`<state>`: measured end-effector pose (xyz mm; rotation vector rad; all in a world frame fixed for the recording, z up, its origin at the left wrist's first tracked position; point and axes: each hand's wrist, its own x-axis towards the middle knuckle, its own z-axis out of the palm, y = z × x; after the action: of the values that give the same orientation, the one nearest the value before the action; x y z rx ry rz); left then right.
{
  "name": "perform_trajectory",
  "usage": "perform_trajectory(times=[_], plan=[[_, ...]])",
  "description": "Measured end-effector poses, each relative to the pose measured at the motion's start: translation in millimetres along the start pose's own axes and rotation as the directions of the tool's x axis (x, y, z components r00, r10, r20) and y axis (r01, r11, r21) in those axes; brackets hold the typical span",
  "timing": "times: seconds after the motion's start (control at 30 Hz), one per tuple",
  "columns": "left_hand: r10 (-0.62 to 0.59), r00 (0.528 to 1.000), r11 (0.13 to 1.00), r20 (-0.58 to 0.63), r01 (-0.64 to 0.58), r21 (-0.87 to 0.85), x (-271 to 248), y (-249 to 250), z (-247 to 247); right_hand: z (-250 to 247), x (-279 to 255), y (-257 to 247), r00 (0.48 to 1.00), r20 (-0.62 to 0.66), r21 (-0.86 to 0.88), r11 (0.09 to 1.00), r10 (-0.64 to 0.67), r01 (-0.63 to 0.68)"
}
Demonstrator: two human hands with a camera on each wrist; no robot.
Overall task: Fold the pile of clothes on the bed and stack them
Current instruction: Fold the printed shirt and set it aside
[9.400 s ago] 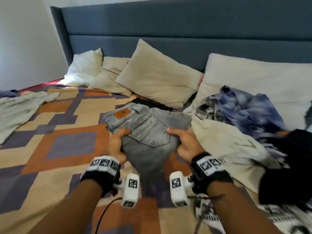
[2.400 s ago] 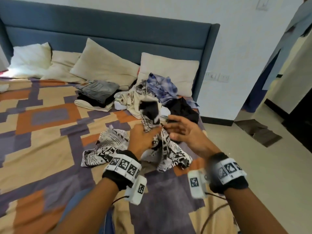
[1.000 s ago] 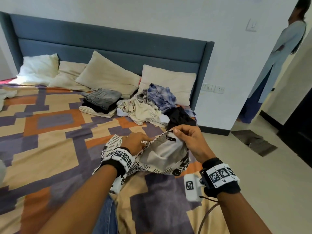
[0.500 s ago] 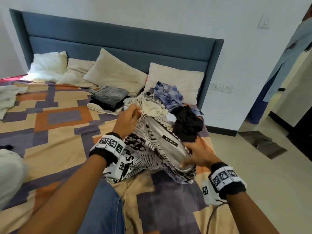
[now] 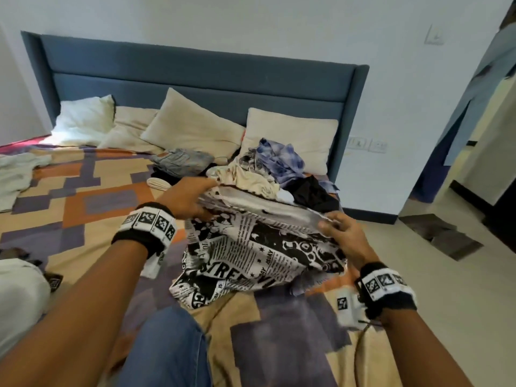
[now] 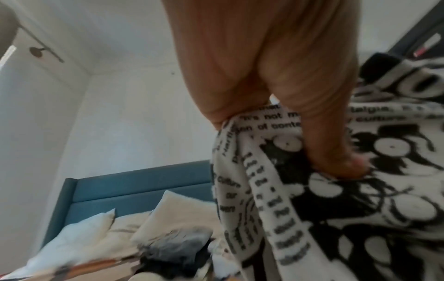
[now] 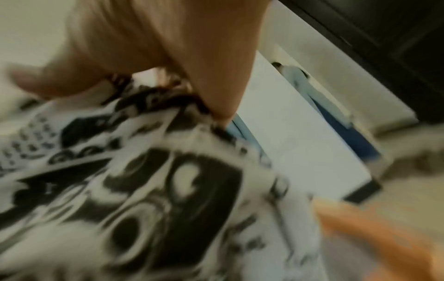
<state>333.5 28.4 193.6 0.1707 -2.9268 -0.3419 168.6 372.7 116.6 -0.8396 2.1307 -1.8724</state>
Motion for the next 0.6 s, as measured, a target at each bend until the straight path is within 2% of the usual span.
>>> perform_trajectory(times=[0.03,0.07,0.1,0.13,0.17,0.2,0.23,0.27,0.3,0.33,0.37,0.4,0.43,0.47,0.5,0.53,0.57,0.6], plan=[[-0.096,0.993,0.984,0.063,0.086,0.154,-1,-4,7,-9,4,-3,0.99,0.142,-0.196,0.98,0.019,0.009],[-0.186,0.979,0.946,0.08,0.157,0.285,-3,-11,16,-18,8,-1,0.962,0.26,-0.418,0.908,0.082,0.035],[-0.286,0.953,0.893,0.102,0.226,0.388,-5,-19,27,-22,12,2,0.932,0.328,-0.63,0.77,0.152,0.096],[-0.365,0.926,0.852,0.098,0.29,0.437,-5,-33,43,-26,15,11,0.916,0.345,-0.795,0.582,0.207,0.168],[-0.426,0.9,0.814,0.089,0.339,0.471,-3,-49,57,-27,19,17,0.92,0.311,-0.896,0.396,0.237,0.2],[-0.475,0.874,0.801,0.102,0.381,0.462,2,-59,66,-29,25,24,0.947,0.226,-0.951,0.263,0.229,0.163],[-0.52,0.846,0.816,0.114,0.453,0.358,5,-61,68,-27,28,24,0.966,0.096,-0.984,0.17,0.242,0.055],[-0.557,0.82,0.825,0.133,0.529,0.196,11,-52,64,-26,34,25,0.97,-0.011,-0.993,0.115,0.244,-0.04],[-0.578,0.8,0.801,0.158,0.594,-0.074,17,-32,53,-27,44,18,0.957,-0.081,-0.981,0.15,0.278,-0.126],[-0.562,0.813,0.727,0.152,0.573,-0.378,23,-17,42,-28,56,10,0.942,-0.106,-0.942,0.27,0.319,-0.198],[-0.541,0.834,0.616,0.107,0.479,-0.626,33,-2,26,-28,68,-7,0.934,-0.112,-0.841,0.468,0.34,-0.272],[-0.528,0.849,0.527,0.003,0.33,-0.783,45,11,3,-30,84,-23,0.939,-0.114,-0.642,0.697,0.324,-0.319],[-0.507,0.855,0.476,-0.105,0.176,-0.862,56,20,-18,-28,94,-42,0.952,-0.154,-0.409,0.86,0.266,-0.306],[-0.472,0.855,0.408,-0.214,-0.004,-0.913,65,30,-42,-27,107,-61,0.958,-0.249,-0.2,0.96,0.145,-0.197],[-0.439,0.839,0.325,-0.322,-0.186,-0.927,73,36,-58,-24,110,-81,0.905,-0.424,-0.126,0.992,-0.025,-0.031],[-0.412,0.79,0.311,-0.455,-0.347,-0.885,77,40,-73,-22,111,-97,0.802,-0.556,-0.132,0.976,-0.217,0.173],[-0.371,0.692,0.417,-0.619,-0.472,-0.777,76,46,-89,-20,110,-111,0.682,-0.61,-0.225,0.914,-0.403,0.339],[-0.3,0.577,0.585,-0.759,-0.517,-0.624,73,46,-96,-18,103,-117,0.59,-0.575,-0.348,0.822,-0.567,0.451]])
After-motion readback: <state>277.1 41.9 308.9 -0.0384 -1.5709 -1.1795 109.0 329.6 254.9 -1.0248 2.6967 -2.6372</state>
